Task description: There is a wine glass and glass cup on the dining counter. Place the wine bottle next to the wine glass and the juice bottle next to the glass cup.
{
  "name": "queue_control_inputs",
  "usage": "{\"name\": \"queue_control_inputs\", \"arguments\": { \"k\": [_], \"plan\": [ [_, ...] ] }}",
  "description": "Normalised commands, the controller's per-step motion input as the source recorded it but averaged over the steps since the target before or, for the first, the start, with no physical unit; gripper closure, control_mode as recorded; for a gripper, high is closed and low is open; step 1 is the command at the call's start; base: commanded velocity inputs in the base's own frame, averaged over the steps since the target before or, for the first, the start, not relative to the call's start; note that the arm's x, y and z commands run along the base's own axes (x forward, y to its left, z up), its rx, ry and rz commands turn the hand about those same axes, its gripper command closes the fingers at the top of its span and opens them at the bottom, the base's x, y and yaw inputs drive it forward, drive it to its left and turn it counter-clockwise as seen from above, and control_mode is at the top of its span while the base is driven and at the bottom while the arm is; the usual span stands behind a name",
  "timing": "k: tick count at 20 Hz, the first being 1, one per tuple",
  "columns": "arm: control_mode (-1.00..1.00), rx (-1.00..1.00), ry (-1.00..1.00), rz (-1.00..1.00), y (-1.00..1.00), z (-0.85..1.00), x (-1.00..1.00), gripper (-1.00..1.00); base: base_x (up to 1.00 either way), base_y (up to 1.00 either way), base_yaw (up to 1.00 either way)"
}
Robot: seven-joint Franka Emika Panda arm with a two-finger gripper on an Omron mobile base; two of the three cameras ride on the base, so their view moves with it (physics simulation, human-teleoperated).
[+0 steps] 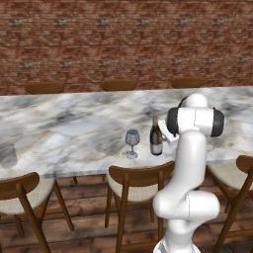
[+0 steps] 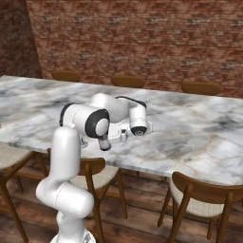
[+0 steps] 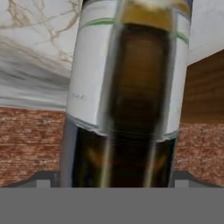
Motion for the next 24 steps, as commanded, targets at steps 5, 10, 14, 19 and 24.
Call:
{"name": "queue_control_inputs", "arguments": {
  "k": [5, 10, 14, 19, 24],
  "plan": [
    [-1.00, 0.00, -0.03, 0.00, 0.00, 0.62, -0.02, -1.00, 0.00, 0.00, 0.00],
    [-1.00, 0.00, -0.13, 0.00, -0.10, 0.73, -0.21, -1.00, 0.00, 0.00, 0.00],
    [-1.00, 0.00, -0.19, 0.00, -0.10, 0.98, -0.30, -1.00, 0.00, 0.00, 0.00],
    [-1.00, -0.02, -0.23, 0.00, -0.01, 1.00, -0.40, -1.00, 0.00, 0.00, 0.00],
    [-1.00, -0.12, -0.31, 0.00, 0.27, 0.88, -0.88, -1.00, 0.00, 0.00, 0.00]
  ]
}}
